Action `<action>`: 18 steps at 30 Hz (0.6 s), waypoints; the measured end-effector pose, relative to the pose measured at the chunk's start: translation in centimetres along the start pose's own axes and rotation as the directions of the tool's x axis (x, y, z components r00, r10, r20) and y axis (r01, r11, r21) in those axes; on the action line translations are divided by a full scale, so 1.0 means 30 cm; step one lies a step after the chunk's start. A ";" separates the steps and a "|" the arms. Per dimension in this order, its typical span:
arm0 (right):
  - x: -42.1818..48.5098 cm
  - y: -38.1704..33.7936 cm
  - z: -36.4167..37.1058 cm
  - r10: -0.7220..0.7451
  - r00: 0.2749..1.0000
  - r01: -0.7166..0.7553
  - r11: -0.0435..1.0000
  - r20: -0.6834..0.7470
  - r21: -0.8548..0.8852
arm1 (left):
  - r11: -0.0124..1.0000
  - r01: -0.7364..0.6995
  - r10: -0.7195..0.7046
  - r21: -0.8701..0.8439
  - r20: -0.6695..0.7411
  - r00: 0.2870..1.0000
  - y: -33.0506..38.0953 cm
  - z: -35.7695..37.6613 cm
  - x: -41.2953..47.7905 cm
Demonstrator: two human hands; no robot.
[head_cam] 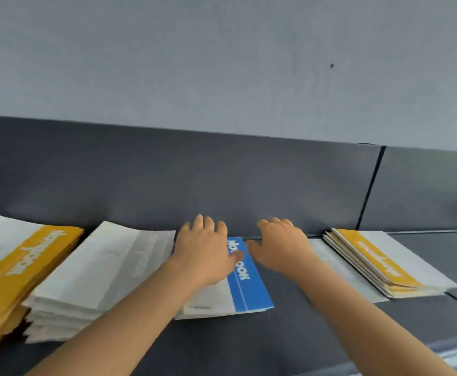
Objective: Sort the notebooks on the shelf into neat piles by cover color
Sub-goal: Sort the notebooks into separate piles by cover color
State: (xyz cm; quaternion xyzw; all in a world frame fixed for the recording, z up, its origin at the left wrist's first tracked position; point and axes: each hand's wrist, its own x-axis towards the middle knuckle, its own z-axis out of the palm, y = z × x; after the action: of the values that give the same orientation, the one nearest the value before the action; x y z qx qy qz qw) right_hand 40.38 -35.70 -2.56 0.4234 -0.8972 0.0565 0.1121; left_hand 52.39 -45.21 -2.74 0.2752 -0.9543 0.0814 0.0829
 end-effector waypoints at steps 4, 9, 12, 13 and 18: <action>0.038 0.313 0.078 0.005 0.996 -0.003 1.000 0.088 -0.021 | 0.994 -0.048 0.051 -0.093 0.029 0.998 0.344 0.035 0.121; 0.078 0.483 0.162 -0.019 0.978 0.016 1.000 0.206 0.021 | 0.868 0.180 -0.069 -0.463 0.247 0.966 0.537 0.080 0.227; 0.092 0.515 0.197 -0.083 0.977 0.069 0.995 0.197 0.078 | 0.608 0.395 -0.205 -0.688 0.345 0.916 0.552 0.103 0.279; 0.098 0.522 0.208 -0.096 0.981 0.077 0.991 0.171 0.112 | 0.446 0.452 -0.245 -0.773 0.380 0.892 0.546 0.117 0.297; 0.120 0.577 0.222 -0.089 0.992 0.058 0.955 0.094 0.290 | 0.109 0.459 -0.222 -0.882 0.429 0.876 0.554 0.136 0.300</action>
State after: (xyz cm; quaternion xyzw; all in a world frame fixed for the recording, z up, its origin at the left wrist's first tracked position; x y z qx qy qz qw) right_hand 23.77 -28.72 -8.23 0.4708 -0.8678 0.1591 0.0036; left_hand 35.45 -36.76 -6.71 0.3790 -0.7002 -0.5830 0.1619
